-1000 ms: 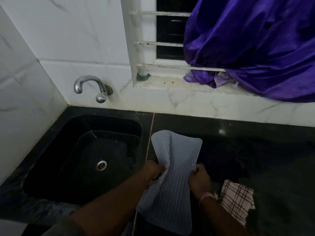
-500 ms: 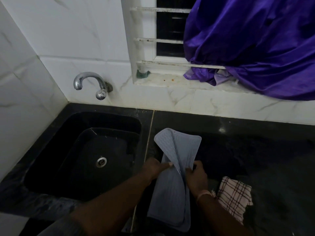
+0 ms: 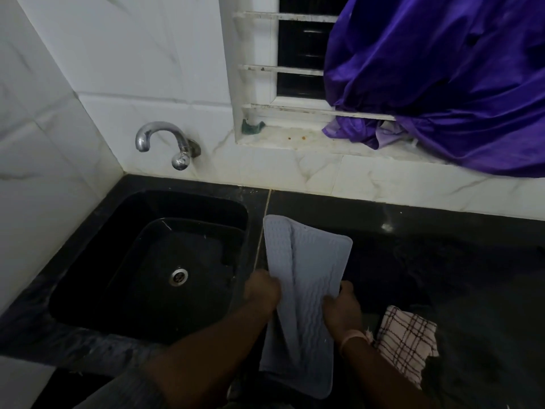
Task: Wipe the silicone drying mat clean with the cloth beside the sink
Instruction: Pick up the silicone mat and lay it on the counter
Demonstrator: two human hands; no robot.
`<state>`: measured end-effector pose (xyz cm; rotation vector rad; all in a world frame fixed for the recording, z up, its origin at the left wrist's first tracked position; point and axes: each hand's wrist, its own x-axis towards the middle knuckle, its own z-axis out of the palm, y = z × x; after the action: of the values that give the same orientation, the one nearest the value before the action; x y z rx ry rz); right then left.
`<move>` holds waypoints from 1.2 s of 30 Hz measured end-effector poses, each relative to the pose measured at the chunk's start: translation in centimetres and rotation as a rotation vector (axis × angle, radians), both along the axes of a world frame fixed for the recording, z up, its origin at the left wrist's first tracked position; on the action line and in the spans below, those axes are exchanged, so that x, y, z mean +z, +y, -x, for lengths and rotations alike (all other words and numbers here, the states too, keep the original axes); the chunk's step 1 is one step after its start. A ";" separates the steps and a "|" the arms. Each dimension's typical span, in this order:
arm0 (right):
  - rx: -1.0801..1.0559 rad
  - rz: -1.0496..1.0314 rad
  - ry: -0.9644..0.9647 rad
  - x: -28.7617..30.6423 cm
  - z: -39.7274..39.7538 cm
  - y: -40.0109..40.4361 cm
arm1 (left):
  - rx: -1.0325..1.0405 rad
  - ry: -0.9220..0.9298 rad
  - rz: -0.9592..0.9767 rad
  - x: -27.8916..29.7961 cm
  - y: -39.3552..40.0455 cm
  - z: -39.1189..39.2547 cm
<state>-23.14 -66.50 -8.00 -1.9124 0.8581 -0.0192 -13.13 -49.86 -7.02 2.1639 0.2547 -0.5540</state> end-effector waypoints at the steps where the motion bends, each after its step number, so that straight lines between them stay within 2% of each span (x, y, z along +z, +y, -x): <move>1: 0.000 0.016 0.002 -0.1 0.2 -0.1 | 0.056 -0.014 -0.042 -0.1 1.3 -0.6; 5: -0.045 0.073 -0.011 -0.1 0.4 -0.2 | 0.195 -0.042 -0.034 -0.4 5.6 -2.2; 9: -0.043 0.087 -0.006 -0.1 0.4 -0.1 | 0.103 -0.077 -0.094 -0.6 8.7 -2.2; 13: -0.040 0.053 -0.025 0.3 0.1 -0.5 | 0.070 -0.269 -0.187 -0.5 10.5 -1.1; 19: -0.016 0.020 -0.099 1.9 -1.6 0.5 | 0.014 -0.069 -0.195 -1.8 11.9 -0.2; 27: 0.079 -0.070 -0.350 7.3 -7.1 5.4 | 0.158 -0.010 0.005 -3.3 13.0 -0.3; 36: 0.209 -0.062 -0.449 10.5 -11.0 9.0 | 0.241 0.124 0.180 -4.5 13.9 -0.8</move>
<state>-12.11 -57.48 2.46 -1.8302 0.3530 -0.2814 -12.35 -35.95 -11.56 1.8950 0.5068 -0.5504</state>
